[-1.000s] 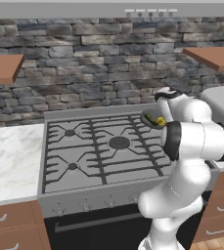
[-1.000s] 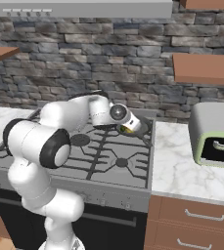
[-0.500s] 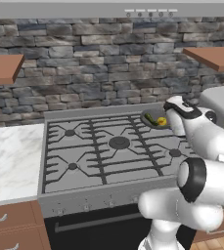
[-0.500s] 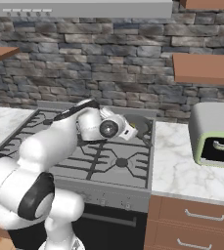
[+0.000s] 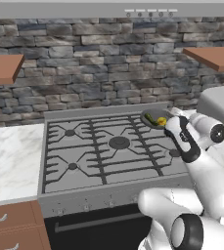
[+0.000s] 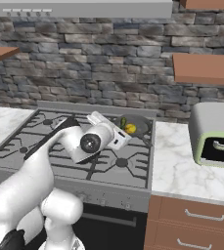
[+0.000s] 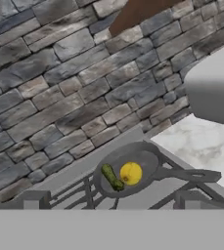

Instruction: Put the squash and lemon in the pan. Then turn on the rear right burner and set the heat to medium.

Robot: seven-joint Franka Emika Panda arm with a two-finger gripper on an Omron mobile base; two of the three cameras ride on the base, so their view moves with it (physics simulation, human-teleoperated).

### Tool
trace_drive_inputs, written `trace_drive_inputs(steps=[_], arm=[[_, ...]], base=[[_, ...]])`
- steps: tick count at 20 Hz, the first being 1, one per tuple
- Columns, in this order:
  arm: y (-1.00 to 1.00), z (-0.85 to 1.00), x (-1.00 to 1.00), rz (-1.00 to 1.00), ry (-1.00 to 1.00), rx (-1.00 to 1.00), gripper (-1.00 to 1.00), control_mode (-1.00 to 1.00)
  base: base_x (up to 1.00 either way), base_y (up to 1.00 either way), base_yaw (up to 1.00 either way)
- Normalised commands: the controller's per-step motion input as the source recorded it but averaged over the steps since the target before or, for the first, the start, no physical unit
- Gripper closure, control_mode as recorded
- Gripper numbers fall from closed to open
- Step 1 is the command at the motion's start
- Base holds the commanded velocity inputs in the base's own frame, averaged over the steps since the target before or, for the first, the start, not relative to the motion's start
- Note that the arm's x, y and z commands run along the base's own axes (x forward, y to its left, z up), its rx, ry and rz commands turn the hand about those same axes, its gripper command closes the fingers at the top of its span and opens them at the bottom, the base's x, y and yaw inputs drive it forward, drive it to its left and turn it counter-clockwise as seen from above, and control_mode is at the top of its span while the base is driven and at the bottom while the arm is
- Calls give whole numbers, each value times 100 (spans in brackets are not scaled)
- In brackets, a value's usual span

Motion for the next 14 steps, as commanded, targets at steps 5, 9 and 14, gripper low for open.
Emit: trace_drive_inputs(steps=[5,9,14], arm=[[0,64,-79,0,0,0,-100,-100],[-1,49,-74,0,0,2,-100,-100],[-7,34,-62,0,6,14,-100,-100]], base=[[0,0,0],[0,0,0],[0,0,0]])
